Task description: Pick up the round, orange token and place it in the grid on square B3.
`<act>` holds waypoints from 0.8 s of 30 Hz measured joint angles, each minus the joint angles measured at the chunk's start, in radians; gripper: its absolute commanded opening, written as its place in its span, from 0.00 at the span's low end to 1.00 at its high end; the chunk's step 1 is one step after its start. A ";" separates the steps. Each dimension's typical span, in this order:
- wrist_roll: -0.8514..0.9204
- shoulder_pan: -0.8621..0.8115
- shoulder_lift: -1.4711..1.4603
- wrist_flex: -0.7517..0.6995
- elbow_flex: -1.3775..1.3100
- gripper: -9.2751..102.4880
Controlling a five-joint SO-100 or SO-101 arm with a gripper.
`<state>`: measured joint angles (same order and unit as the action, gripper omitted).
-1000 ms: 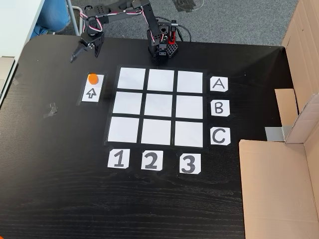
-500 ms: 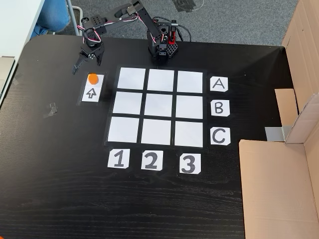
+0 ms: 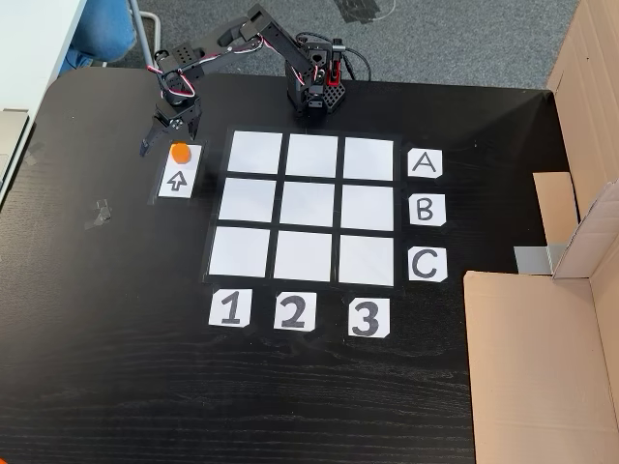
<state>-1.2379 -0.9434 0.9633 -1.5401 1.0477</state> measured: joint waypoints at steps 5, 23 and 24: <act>-0.018 0.005 -0.037 0.000 -0.026 0.62; -0.031 0.021 -0.120 0.046 -0.074 0.14; -0.031 0.023 -0.123 0.046 -0.074 0.12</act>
<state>-1.2686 -0.9204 0.8406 -1.4941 0.9741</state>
